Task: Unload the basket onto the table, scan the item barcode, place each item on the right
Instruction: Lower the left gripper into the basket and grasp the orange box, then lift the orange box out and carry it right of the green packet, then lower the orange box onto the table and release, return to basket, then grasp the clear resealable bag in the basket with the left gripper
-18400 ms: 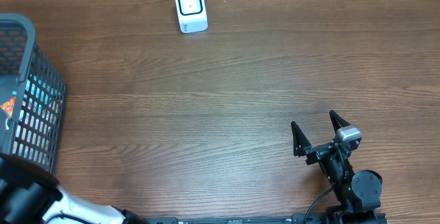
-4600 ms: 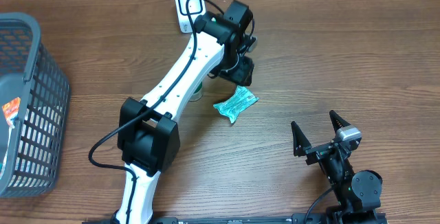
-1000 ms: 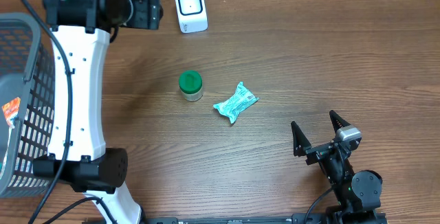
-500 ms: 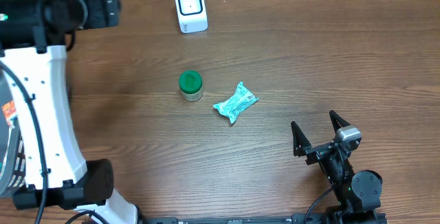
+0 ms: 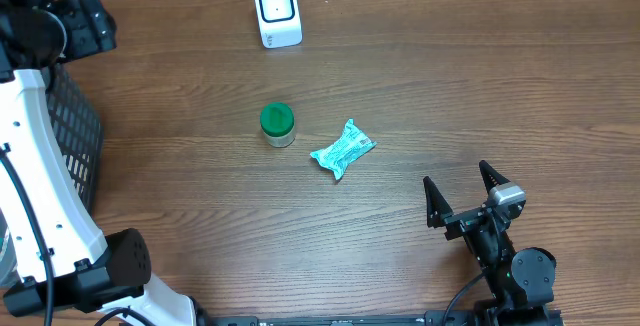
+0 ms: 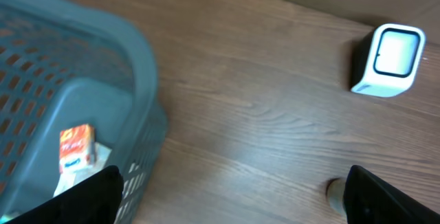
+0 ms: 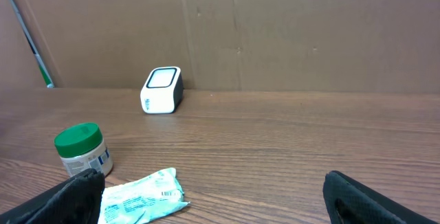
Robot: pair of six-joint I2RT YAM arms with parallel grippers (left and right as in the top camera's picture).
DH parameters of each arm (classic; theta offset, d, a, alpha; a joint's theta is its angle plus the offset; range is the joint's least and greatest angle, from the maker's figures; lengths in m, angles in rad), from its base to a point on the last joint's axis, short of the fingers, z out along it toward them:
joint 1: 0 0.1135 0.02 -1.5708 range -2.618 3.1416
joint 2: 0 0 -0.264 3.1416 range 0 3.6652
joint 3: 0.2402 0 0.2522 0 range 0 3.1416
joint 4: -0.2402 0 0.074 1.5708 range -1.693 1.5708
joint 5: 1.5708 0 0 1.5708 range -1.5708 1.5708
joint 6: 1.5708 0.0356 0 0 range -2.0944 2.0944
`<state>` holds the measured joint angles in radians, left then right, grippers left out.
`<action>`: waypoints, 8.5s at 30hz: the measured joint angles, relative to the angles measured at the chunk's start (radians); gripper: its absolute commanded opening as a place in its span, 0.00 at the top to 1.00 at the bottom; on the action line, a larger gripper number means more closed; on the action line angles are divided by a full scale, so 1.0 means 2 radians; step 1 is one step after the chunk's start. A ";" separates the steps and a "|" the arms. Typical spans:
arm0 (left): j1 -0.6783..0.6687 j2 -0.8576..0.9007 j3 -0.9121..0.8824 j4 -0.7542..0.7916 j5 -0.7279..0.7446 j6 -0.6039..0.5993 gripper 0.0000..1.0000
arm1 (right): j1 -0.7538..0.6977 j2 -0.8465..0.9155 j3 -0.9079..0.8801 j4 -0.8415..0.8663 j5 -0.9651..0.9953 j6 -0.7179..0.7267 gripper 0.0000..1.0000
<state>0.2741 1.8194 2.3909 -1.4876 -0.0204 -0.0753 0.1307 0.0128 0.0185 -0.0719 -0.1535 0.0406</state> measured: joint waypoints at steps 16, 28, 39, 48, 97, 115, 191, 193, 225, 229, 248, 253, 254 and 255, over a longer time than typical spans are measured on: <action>0.064 0.000 0.000 -0.013 -0.007 0.000 0.14 | 0.000 0.000 0.000 0.000 0.000 0.000 0.00; 0.110 0.000 0.000 -0.020 -0.007 -0.003 0.14 | 0.000 0.000 0.000 0.000 0.000 0.000 0.00; 0.244 0.000 0.000 -0.027 0.003 -0.031 0.19 | 0.000 0.000 0.000 0.000 0.000 0.000 0.00; 0.271 0.004 -0.102 0.079 0.021 -0.038 0.23 | 0.000 0.000 0.000 0.000 0.000 0.000 0.00; 0.262 0.162 -0.262 0.269 -0.039 0.007 0.96 | 0.000 0.000 0.000 0.000 0.000 0.000 0.00; -0.019 -0.088 -0.076 0.055 0.040 -0.005 0.96 | 0.000 0.000 0.000 0.000 0.000 0.000 0.00; 0.296 0.029 -0.002 -0.058 0.047 -0.068 0.32 | 0.000 0.000 0.000 0.000 0.000 0.000 0.00; 0.305 0.029 -0.043 -0.040 0.051 -0.068 0.31 | 0.000 0.000 0.000 0.000 0.000 0.000 0.00; 0.305 0.030 -0.461 0.299 0.037 0.100 0.00 | 0.000 0.000 0.000 0.000 0.000 0.000 0.00; 0.305 0.030 -0.480 0.312 0.034 0.115 0.00 | 0.000 0.000 0.000 0.000 0.000 0.000 0.00; 0.305 0.044 -0.512 0.311 -0.060 0.113 0.00 | 0.000 0.000 0.000 0.000 0.000 0.000 0.00; 0.303 0.066 -0.503 0.310 -0.057 0.107 0.07 | 0.000 0.000 0.000 0.000 0.000 0.000 0.00; 0.303 0.068 -0.500 0.311 -0.057 0.106 0.12 | 0.000 0.000 0.000 0.000 0.000 0.000 0.00; 0.303 0.070 -0.499 0.312 -0.056 0.105 0.18 | 0.000 0.000 0.000 0.000 0.000 0.000 0.00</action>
<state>0.8799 1.9598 1.3937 -0.8639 -0.1318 0.1349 0.1307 0.0128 0.0185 -0.0715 -0.1535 0.0406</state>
